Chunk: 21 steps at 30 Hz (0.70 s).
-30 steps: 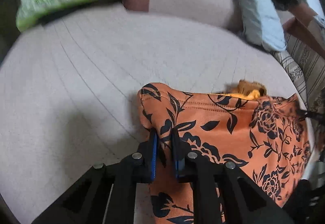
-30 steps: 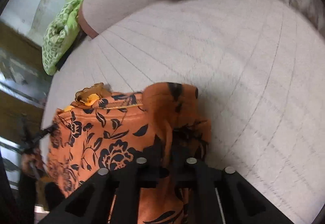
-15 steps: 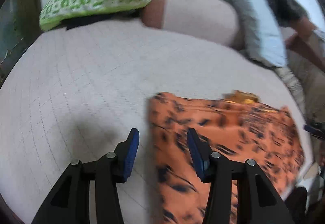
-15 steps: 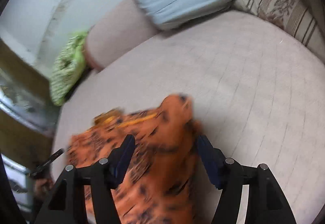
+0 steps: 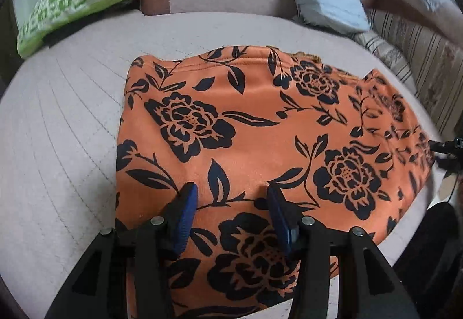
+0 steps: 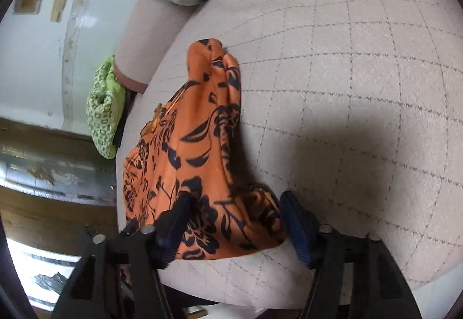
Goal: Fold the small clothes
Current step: 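Release the hem and flatten the folded blouse with both grippers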
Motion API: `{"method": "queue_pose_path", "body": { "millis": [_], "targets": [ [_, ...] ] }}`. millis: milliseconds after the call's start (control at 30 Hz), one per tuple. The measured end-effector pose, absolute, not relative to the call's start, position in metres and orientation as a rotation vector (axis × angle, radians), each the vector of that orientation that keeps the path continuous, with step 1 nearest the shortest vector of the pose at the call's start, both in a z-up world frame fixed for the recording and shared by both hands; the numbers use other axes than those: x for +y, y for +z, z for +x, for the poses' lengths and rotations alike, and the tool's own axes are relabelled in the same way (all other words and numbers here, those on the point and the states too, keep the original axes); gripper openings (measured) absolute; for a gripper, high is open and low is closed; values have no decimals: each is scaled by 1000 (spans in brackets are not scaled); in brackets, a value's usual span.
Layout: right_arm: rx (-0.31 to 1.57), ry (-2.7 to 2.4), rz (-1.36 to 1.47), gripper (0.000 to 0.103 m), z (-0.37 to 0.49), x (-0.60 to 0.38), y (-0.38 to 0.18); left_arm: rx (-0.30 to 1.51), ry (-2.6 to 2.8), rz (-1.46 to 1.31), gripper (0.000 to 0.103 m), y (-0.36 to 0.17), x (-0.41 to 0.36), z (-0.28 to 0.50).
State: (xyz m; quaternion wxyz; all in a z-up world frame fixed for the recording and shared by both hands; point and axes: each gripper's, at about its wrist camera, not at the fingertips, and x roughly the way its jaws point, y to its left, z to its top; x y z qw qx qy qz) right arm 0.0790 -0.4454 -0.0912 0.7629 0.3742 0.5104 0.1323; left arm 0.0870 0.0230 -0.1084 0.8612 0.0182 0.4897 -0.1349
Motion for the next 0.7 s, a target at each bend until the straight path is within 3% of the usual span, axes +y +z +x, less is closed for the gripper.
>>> {"method": "queue_pose_path", "body": {
  "millis": [33,67,167,233,300,400,433,467,500,533,600,700],
  "targets": [
    [1093,281,755,22,77,-441,-83,1032,-275,52,50,-109,22,88],
    [1075,273,710,8,76,-440,-74,1033,-272,51,50,-111,21,89],
    [1011,223,504,7,62,-420,-35,1035,-265,39,50,-114,19,92],
    [1057,182,474,7,54,-416,-42,1036,-255,56,51,-113,17,91],
    [1221,164,505,12,60,-421,-81,1041,-243,77,51,-112,14,91],
    [1083,190,635,19,51,-444,-62,1057,-218,93,51,-104,11,88],
    [1041,195,651,32,50,-450,-54,1042,-221,98,51,-97,9,86],
    [1008,200,663,59,51,-457,-46,1015,-234,99,51,-89,7,83],
    [989,205,665,74,56,-462,-39,997,-243,97,52,-86,5,83],
    [976,209,665,79,62,-462,-36,980,-254,94,56,-82,3,82],
    [962,245,677,78,80,-466,-34,977,-255,102,62,-82,-1,83],
    [1037,283,706,74,117,-465,-58,1025,-223,125,62,-98,-3,86]
  ]
}}
